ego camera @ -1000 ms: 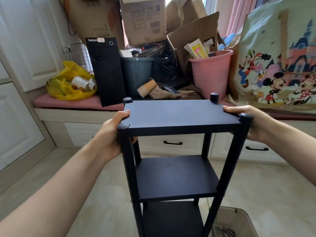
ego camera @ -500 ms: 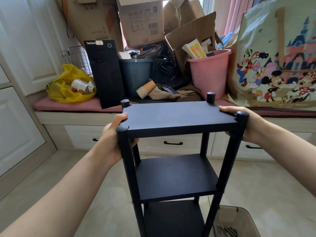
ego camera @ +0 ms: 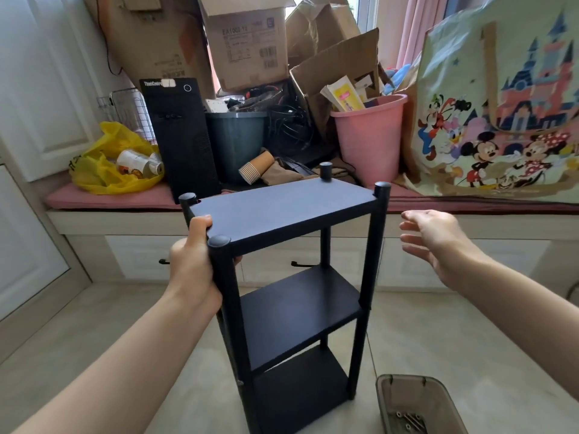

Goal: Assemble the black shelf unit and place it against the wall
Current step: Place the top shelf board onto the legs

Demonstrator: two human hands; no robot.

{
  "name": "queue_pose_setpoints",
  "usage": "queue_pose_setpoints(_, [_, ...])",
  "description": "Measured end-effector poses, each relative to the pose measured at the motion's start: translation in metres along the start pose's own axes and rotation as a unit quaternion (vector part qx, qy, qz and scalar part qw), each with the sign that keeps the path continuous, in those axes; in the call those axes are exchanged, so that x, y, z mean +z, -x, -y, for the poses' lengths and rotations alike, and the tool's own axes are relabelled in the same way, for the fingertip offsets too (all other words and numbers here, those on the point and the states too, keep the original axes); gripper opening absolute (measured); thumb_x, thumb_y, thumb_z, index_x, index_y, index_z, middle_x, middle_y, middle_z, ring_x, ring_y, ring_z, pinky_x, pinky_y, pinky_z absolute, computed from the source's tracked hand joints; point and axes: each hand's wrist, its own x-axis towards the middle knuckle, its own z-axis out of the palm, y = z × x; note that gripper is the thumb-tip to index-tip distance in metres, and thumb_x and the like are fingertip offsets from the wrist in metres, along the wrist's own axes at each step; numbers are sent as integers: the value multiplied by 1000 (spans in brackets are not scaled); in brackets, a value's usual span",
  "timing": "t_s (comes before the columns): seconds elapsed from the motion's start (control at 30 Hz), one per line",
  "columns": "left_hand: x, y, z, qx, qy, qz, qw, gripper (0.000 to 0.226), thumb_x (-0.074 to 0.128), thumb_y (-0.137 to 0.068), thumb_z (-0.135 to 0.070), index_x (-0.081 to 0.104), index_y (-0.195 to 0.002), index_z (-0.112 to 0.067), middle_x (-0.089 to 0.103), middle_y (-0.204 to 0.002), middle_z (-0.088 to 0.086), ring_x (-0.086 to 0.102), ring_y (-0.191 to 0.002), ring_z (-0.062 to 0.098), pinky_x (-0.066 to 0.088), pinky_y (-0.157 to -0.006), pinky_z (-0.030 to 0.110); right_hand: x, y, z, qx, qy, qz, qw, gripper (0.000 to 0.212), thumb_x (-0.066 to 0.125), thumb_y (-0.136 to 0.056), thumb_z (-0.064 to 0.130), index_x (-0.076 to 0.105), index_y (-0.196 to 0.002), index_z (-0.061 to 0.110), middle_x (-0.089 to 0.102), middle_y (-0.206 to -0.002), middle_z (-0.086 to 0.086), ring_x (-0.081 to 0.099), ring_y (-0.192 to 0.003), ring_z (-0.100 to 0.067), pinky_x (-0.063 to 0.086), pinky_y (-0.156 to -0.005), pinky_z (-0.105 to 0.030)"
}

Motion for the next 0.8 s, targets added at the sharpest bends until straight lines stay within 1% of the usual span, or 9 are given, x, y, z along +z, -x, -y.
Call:
queue_pose_setpoints(0.1, [8, 11, 7, 11, -1, -24, 1000, 21, 59, -97, -29, 60, -84, -12, 67, -57, -6, 66, -54, 11, 54, -50, 24, 17, 32, 1, 22, -15, 74, 997, 25, 50, -103, 26, 62, -112, 6, 67, -102, -11, 66, -89, -24, 55, -72, -32])
queue_pose_setpoints(0.23, [19, 27, 17, -17, 7, -31, 999, 27, 60, -97, -34, 64, -101, -7, 71, -80, 6, 70, -71, 20, 61, -69, 35, 49, 76, 5, 85, -61, 223, 969, 38, 54, -99, 41, 65, -109, 7, 76, -96, -11, 73, -85, -24, 61, -73, -32])
queue_pose_setpoints(0.3, [20, 36, 20, -30, 15, 4, 999, 29, 62, -98, -33, 65, -107, -5, 75, -84, 8, 74, -70, 20, 61, -60, 31, 60, 86, 10, 95, -91, 273, 953, 45, 56, -95, 47, 64, -114, 7, 77, -99, -12, 74, -92, -25, 60, -80, -35])
queue_pose_setpoints(0.37, [20, 43, 20, -41, 29, 48, 998, 23, 65, -97, -28, 66, -106, -7, 77, -84, 6, 75, -69, 18, 58, -55, 26, 68, 91, 15, 101, -125, 306, 938, 48, 59, -92, 49, 63, -115, 8, 76, -103, -14, 73, -98, -26, 56, -93, -40])
queue_pose_setpoints(0.47, [17, 49, 14, -65, 47, 105, 991, 20, 68, -92, -19, 68, -107, -6, 78, -90, 8, 76, -76, 20, 59, -59, 26, 77, 97, 19, 110, -175, 336, 919, 45, 67, -86, 43, 66, -115, 8, 74, -108, -15, 71, -103, -28, 49, -103, -45])
queue_pose_setpoints(0.53, [15, 48, 9, -78, 48, 125, 988, 23, 73, -84, -18, 67, -102, -5, 77, -86, 9, 76, -75, 21, 59, -61, 27, 82, 100, 18, 99, -197, 347, 912, 41, 69, -87, 32, 66, -117, 5, 74, -109, -15, 71, -104, -30, 49, -104, -45])
queue_pose_setpoints(0.6, [13, 44, 2, -101, 66, 149, 982, 33, 74, -75, -17, 67, -102, 0, 77, -91, 12, 77, -81, 23, 61, -65, 29, 86, 102, 19, 94, -227, 353, 903, 34, 66, -91, 19, 64, -117, -2, 73, -108, -18, 72, -101, -31, 54, -97, -43])
queue_pose_setpoints(0.7, [8, 35, -9, -142, 96, 173, 970, 40, 67, -76, -8, 65, -114, 6, 75, -109, 19, 76, -95, 27, 63, -75, 32, 90, 104, 24, 121, -278, 367, 879, 31, 59, -95, 7, 59, -121, -8, 72, -111, -22, 72, -100, -34, 61, -83, -40])
queue_pose_setpoints(0.8, [5, 32, -13, -158, 113, 189, 962, 38, 63, -76, -3, 62, -113, 6, 76, -100, 18, 77, -86, 25, 62, -69, 30, 91, 106, 26, 146, -309, 379, 860, 32, 53, -96, 3, 55, -126, -7, 70, -116, -23, 70, -103, -36, 61, -80, -43])
